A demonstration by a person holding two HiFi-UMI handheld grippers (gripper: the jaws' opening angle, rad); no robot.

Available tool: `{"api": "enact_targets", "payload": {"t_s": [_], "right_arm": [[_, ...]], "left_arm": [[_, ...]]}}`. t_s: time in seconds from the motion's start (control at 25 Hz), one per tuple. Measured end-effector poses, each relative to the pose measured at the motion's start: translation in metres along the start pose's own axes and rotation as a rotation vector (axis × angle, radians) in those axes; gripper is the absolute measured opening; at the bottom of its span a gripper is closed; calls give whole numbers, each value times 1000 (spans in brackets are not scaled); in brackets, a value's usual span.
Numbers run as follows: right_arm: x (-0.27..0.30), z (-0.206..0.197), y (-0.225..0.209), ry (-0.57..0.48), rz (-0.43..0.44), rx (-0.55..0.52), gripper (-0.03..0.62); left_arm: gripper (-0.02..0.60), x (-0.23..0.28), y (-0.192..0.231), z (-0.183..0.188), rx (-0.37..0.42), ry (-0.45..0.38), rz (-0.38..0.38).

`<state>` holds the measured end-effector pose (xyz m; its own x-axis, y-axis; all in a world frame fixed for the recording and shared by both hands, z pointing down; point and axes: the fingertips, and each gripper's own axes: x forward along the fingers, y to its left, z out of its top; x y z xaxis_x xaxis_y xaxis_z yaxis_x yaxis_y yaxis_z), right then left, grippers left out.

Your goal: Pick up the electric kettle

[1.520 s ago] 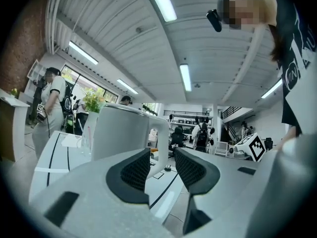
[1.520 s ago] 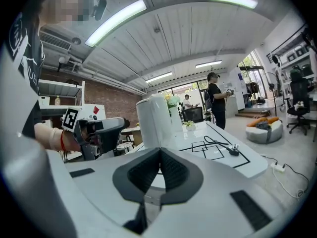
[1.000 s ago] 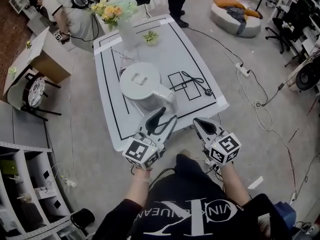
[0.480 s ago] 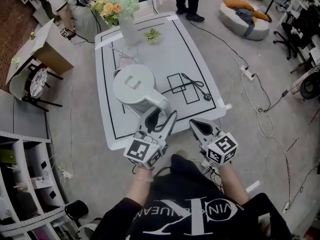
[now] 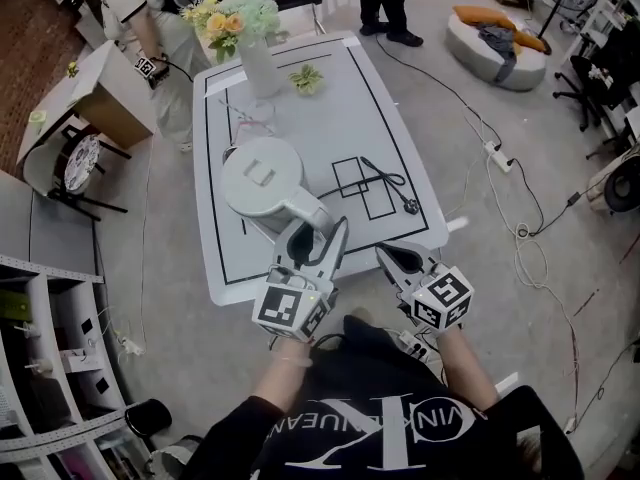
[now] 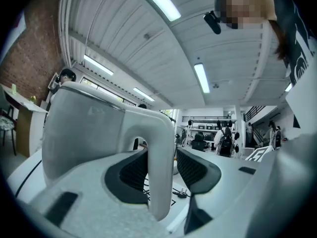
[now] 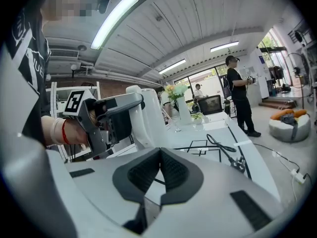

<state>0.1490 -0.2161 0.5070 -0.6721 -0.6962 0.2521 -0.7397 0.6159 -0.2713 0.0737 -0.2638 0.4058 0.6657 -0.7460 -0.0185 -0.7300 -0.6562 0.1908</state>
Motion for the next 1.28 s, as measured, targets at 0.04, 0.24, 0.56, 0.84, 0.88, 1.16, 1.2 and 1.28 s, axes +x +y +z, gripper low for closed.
{"api": "enact_targets", "payload": {"t_s": [0.04,0.24,0.56,0.84,0.88,1.16,1.2,1.28], "right_arm": [[1,0,0,3,5,0,-2],[4,0,-2,12,27,-5,-2],[8,3,-6,0,42,-3,-2],[15,8,-3,-18,57,5,-2],[17,9,-3,-19,59,4,-2],[33,25,-2,-48,46,9,-2],[36,27,-1,-51,44,9,-2],[41,30,-1,-58,40,13,-2]], "left_arm": [[169,2,0,0,10,-1,20],[169,6,-2,3,14,-18,52],[127,2,7,5,33,5,55],[129,-9,17,17,22,-6,9],[129,-11,19,20,10,-13,4],[130,-32,41,44,-81,-67,-40],[130,-35,44,46,-81,-68,-44],[130,-39,47,49,-65,-65,-54]]}}
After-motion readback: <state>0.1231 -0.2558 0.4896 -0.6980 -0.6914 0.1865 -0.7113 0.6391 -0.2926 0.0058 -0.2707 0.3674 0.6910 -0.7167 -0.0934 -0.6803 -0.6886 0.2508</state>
